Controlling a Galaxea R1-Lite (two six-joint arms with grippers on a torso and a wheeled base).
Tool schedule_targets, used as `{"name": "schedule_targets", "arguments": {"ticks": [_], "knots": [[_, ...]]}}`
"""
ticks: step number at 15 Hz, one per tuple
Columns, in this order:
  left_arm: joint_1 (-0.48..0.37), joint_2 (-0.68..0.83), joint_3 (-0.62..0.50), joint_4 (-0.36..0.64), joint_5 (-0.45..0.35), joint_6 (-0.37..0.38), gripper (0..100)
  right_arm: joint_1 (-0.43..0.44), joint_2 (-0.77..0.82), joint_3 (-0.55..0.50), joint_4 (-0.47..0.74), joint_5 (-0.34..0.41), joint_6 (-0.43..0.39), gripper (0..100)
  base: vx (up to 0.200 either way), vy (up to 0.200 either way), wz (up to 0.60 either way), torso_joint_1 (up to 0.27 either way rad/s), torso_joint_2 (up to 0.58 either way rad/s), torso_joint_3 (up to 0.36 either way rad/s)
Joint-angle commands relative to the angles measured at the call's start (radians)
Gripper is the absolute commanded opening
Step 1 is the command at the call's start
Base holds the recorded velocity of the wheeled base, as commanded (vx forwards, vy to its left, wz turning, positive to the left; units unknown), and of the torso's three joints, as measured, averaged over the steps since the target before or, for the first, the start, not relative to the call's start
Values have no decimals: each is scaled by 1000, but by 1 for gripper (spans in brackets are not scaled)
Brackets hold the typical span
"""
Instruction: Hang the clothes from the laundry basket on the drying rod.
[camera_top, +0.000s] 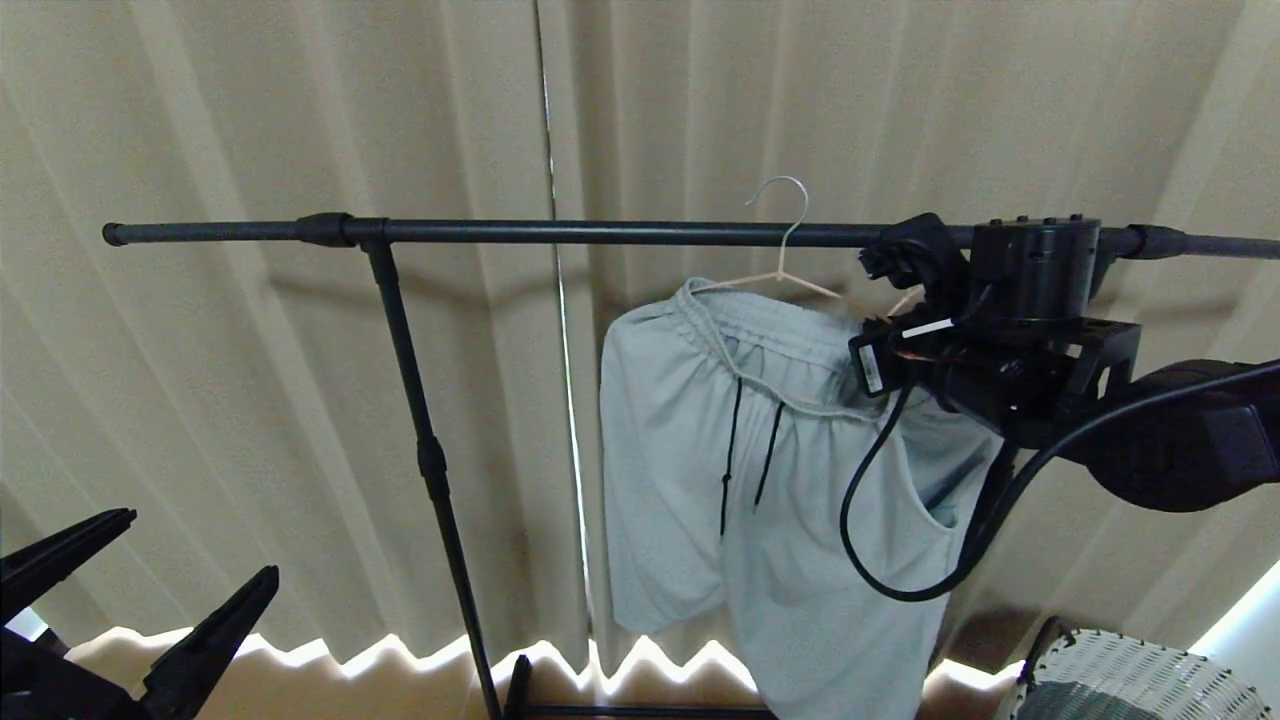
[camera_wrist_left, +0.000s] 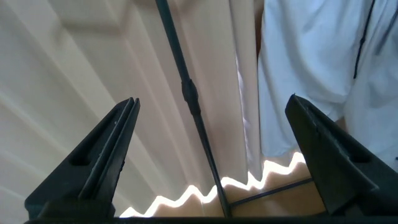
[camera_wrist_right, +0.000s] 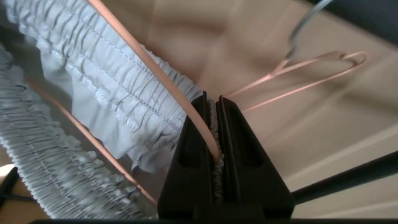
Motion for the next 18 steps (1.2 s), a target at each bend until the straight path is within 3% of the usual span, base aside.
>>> {"name": "schedule_targets", "arguments": {"ticks": [1,13,14,17,18], "knots": [[0,1,1,0,1,0,100,10,25,0,6,0,-1,0,0,0,0,0,0,0],[-1,2,11,0,-1,2,100,82,24,23,53,1,-3,0,0,0,0,0,0,0],[-1,2,11,0,-1,2,100,82,21,24,52,4,-1,100,0,0,0,0,0,0],[-1,1,11,0,-1,2,100,90,15,60,32,15,8,100,0,0,0,0,0,0],[0,1,10,0,-1,2,100,96,4,116,-11,75,10,100,0,0,0,0,0,0]]}}
